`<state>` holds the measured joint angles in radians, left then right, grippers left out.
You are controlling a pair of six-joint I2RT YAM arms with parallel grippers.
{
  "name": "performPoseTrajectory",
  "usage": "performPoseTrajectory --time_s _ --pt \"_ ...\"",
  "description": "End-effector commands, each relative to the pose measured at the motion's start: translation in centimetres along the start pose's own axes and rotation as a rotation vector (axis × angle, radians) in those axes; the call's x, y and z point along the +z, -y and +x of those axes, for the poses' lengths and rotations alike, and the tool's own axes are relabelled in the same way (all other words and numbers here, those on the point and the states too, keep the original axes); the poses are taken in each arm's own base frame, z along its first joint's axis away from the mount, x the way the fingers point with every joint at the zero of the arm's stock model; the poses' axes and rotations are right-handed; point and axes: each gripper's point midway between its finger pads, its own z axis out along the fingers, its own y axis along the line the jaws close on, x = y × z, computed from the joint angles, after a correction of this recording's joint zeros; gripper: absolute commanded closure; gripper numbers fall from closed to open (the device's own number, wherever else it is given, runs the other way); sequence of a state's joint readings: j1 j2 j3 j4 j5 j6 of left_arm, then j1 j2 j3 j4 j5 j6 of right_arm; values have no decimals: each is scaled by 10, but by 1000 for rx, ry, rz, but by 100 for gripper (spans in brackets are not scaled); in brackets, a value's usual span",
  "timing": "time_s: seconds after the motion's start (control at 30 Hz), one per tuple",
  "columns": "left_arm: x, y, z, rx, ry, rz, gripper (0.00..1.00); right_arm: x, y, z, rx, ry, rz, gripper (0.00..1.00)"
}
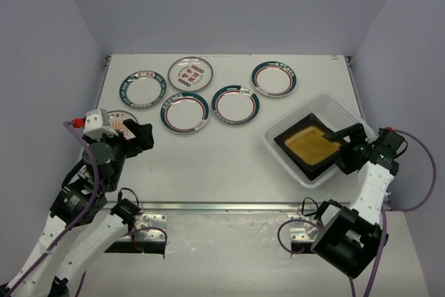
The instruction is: Place the plates into the plastic bin on the countertop
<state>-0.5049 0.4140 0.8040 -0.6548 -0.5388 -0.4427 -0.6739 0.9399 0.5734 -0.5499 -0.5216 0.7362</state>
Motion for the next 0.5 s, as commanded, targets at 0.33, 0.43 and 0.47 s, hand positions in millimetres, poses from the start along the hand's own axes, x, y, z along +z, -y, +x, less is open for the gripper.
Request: performPoseTrajectory --time_s 0.33,0.43,0.47 --pt "5 7 -1 3 -7 11 0 -20 -28 -31 -158 100 45 1" --pt "7 8 1 7 -13 8 0 -20 -38 -23 -178 55 16 1" --pt "8 8 2 11 -19 3 0 -21 -45 -22 -198 56 1 1"
